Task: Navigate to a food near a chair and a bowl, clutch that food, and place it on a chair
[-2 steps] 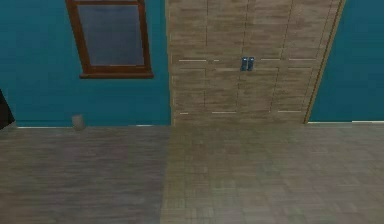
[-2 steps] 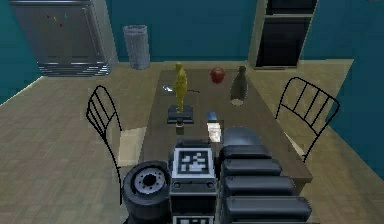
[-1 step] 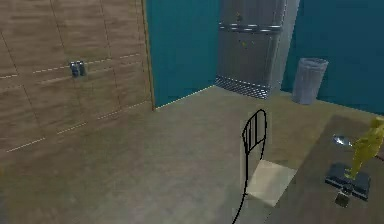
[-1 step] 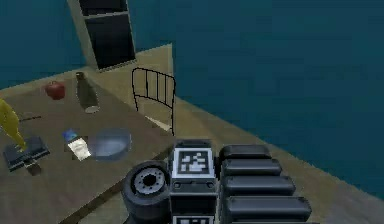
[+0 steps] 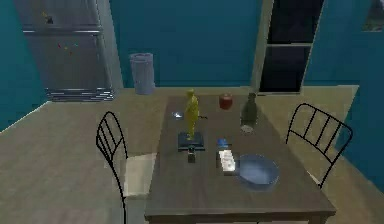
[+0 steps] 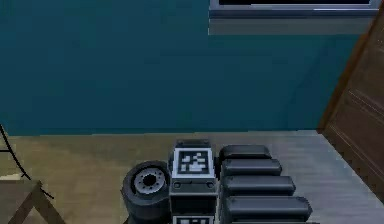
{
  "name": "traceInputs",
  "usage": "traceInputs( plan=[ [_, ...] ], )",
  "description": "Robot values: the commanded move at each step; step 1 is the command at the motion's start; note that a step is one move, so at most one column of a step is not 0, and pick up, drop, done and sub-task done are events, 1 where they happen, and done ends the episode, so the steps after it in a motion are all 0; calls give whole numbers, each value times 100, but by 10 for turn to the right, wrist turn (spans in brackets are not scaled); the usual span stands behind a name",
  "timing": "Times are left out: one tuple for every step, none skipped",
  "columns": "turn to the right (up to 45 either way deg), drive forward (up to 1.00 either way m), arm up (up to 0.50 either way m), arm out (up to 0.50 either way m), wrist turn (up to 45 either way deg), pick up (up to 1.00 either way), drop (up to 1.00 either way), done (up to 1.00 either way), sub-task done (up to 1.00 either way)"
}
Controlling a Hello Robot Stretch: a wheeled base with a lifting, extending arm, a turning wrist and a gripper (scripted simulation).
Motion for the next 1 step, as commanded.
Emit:
traceInputs(
  plan=[
    [450, 0, 0, 0, 0, 0, 0, 0, 0]
  ],
)
